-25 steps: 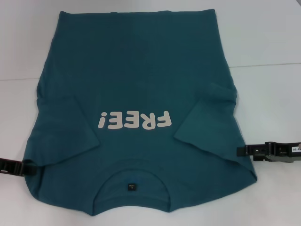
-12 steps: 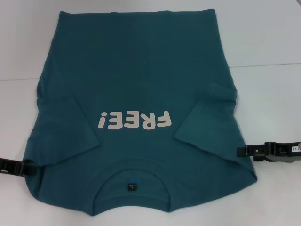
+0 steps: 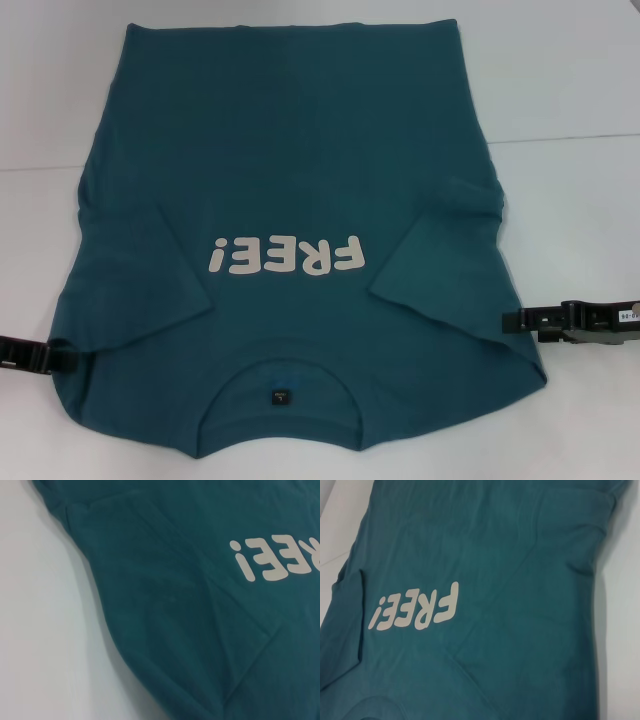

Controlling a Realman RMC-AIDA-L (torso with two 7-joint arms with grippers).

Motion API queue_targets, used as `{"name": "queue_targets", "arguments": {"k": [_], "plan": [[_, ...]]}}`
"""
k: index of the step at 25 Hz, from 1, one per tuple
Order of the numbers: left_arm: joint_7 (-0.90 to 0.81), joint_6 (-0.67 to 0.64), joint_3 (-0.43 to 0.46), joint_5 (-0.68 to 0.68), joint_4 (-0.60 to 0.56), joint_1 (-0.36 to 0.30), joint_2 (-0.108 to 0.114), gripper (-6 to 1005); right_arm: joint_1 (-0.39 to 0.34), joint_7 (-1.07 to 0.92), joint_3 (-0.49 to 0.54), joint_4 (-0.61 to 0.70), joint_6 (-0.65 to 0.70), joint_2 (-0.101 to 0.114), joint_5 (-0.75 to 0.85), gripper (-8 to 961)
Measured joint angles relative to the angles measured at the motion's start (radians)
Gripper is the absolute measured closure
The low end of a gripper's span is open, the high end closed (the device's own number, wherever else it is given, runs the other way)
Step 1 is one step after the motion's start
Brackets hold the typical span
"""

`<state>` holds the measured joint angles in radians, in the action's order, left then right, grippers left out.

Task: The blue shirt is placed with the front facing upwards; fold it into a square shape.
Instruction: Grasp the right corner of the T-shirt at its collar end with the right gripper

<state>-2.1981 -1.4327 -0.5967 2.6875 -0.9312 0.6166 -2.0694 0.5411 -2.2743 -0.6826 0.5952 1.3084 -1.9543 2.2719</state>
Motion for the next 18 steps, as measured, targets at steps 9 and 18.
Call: {"name": "queue_targets", "arguments": {"k": [9,18], "plan": [[0.0,0.0,0.0,0.0,0.0,0.0,0.0,978,-0.001,-0.001,-0.006,0.0,-0.004,-0.003,0.0,117],[0.0,0.0,-0.003,0.0,0.0,0.0,0.0,977,0.002,-0.001,-0.014,0.0,-0.004,-0.012,0.0,117]]}}
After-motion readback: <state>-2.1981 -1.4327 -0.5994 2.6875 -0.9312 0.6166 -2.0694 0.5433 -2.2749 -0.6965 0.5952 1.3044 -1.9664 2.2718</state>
